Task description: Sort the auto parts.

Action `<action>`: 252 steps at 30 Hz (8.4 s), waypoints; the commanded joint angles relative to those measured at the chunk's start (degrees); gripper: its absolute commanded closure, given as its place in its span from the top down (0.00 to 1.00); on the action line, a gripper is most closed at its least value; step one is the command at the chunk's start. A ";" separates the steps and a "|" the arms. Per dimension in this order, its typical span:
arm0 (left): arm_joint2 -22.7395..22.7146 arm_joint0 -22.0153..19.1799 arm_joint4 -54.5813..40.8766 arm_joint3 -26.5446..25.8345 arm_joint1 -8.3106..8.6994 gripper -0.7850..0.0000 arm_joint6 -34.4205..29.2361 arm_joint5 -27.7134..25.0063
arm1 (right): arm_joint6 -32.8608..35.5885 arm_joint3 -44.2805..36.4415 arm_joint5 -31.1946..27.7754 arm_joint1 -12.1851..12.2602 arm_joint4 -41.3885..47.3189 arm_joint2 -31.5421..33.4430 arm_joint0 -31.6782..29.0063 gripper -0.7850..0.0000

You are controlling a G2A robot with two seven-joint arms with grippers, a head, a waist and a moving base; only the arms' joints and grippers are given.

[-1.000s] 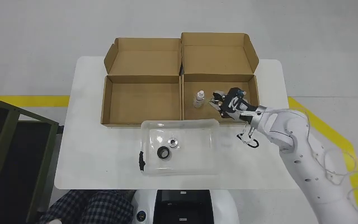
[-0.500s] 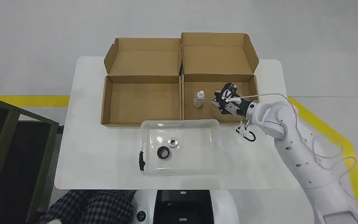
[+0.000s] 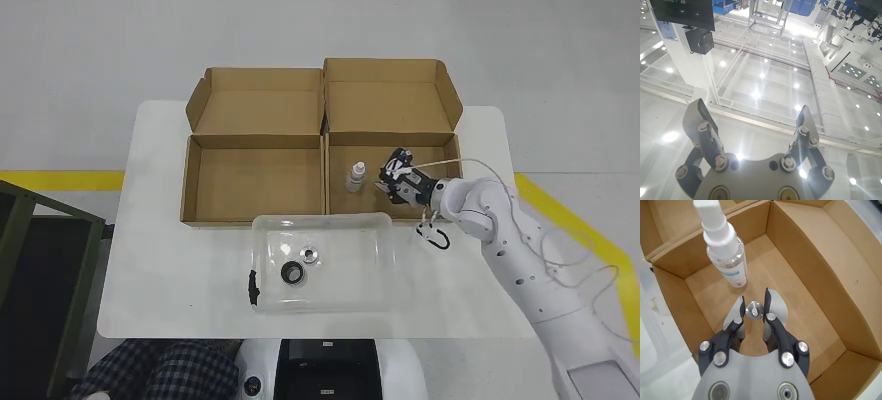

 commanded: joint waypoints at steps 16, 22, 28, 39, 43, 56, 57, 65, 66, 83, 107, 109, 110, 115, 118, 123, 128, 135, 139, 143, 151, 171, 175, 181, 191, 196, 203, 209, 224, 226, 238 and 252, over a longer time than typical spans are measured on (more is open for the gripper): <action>0.00 0.00 0.00 0.00 0.00 1.00 0.00 0.00 | 0.72 0.62 0.13 -0.96 -1.61 -1.76 1.70 0.49; 0.00 0.00 0.00 0.00 0.00 1.00 0.00 0.00 | 1.32 -4.01 -0.31 0.04 -2.18 1.77 -0.44 0.60; 0.00 0.00 0.00 0.00 0.00 1.00 0.00 0.00 | 1.92 -11.27 -1.15 1.45 -1.49 7.14 -4.50 0.66; 0.00 0.00 0.00 0.00 0.00 1.00 0.00 0.00 | 4.41 -28.13 -4.02 3.69 0.21 15.91 -14.73 0.64; 0.00 0.00 0.00 0.00 0.00 1.00 0.00 0.00 | 4.33 -33.22 -5.93 4.12 1.36 17.02 -17.97 0.68; 0.00 0.00 0.00 0.00 0.00 1.00 0.00 0.00 | 3.35 -41.13 -10.34 4.51 -0.19 13.84 -22.61 0.67; 0.00 0.00 0.00 0.00 0.00 1.00 0.00 0.00 | 3.16 -41.10 -10.62 4.46 -0.41 13.10 -22.48 0.66; 0.00 0.00 0.00 0.00 0.00 1.00 0.00 0.00 | 2.18 -38.89 -11.41 3.64 -3.55 5.73 -20.21 0.65; 0.00 0.00 0.00 0.00 0.00 1.00 0.00 0.00 | 2.13 -38.26 -11.20 3.49 -3.99 4.80 -19.86 0.65; 0.00 0.00 0.00 0.00 0.00 1.00 0.00 0.00 | -0.38 -27.54 -9.45 1.26 -9.62 -4.76 -13.16 0.64; 0.00 0.00 0.00 0.00 0.00 1.00 0.00 0.00 | -0.51 -16.22 -7.22 -2.97 -11.25 -15.25 -5.11 0.60; 0.00 0.00 0.00 0.00 0.00 1.00 0.00 0.00 | -0.70 -15.33 -6.99 -3.34 -11.18 -15.82 -4.48 0.59; 0.00 0.00 0.00 0.00 0.00 1.00 0.00 0.00 | -0.81 -14.90 -6.97 -3.54 -11.11 -16.13 -4.17 0.58; 0.00 0.00 0.00 0.00 0.00 1.00 0.00 0.00 | -1.32 -12.72 -6.57 -4.50 -11.08 -17.58 -2.72 0.51; 0.00 0.00 0.00 0.00 0.00 1.00 0.00 0.00 | -1.47 -11.75 -6.69 -4.96 -11.04 -18.26 -2.15 0.48; 0.00 0.00 0.00 0.00 0.00 1.00 0.00 0.00 | -1.19 -10.73 -7.47 -5.37 -11.09 -18.75 -1.79 0.45; 0.00 0.00 0.00 0.00 0.00 1.00 0.00 0.00 | -1.08 -10.22 -8.09 -5.59 -10.79 -18.68 -1.78 0.40; 0.00 0.00 0.00 0.00 0.00 1.00 0.00 0.00 | -1.14 -10.24 -8.98 -5.86 -10.44 -18.34 -1.45 0.00; 0.00 0.00 0.00 0.00 0.00 1.00 0.00 0.00 | -1.05 -11.38 -9.67 -5.60 -10.35 -17.10 -1.65 0.00; 0.00 0.00 0.00 0.00 0.00 1.00 0.00 0.00 | -0.97 -13.77 -10.69 -4.91 -10.22 -14.86 -2.63 0.00; 0.00 0.00 0.00 0.00 0.00 1.00 0.00 0.00 | -1.16 -21.11 -10.99 -3.26 -9.47 -9.29 -6.32 0.00; 0.00 0.00 0.00 0.00 0.00 1.00 0.00 0.00 | -5.60 -38.49 -14.21 -0.63 -7.00 2.65 -10.97 0.00; 0.00 0.00 0.00 0.00 0.00 1.00 0.00 0.00 | -6.28 -40.94 -13.89 -0.38 -6.73 4.86 -10.66 0.00; 0.00 0.00 0.00 0.00 0.00 1.00 0.00 0.00 | -7.26 -42.80 -13.03 -0.09 -6.28 7.60 -10.35 0.00; 0.00 0.00 0.00 0.00 0.00 1.00 0.00 0.00 | -8.89 -44.59 -11.76 0.28 -5.92 10.92 -10.42 0.00; 0.00 0.00 0.00 0.00 0.00 1.00 0.00 0.00 | -9.60 -44.51 -11.28 0.36 -5.34 11.54 -10.37 0.00; 0.00 0.00 0.00 0.00 0.00 1.00 0.00 0.00 | -10.21 -44.38 -10.44 0.45 -4.79 12.42 -10.14 0.00; 0.00 0.00 0.00 0.00 0.00 1.00 0.00 0.00 | -10.33 -43.93 -10.07 0.51 -4.49 12.58 -9.95 0.00; 0.00 0.00 0.00 0.00 0.00 1.00 0.00 0.00 | -8.74 -36.87 -7.91 -0.52 -4.24 5.62 -6.17 0.00; 0.00 0.00 0.00 0.00 0.00 1.00 0.00 0.00 | -8.24 -35.08 -7.18 -0.90 -4.25 3.77 -4.96 0.00; 0.00 0.00 0.00 0.00 0.00 1.00 0.00 0.00 | -1.75 -22.85 -0.17 -4.49 -3.34 -8.46 3.87 0.00; 0.00 0.00 0.00 0.00 0.00 1.00 0.00 0.00 | 1.63 -6.56 4.21 -9.85 0.65 -18.57 13.11 0.00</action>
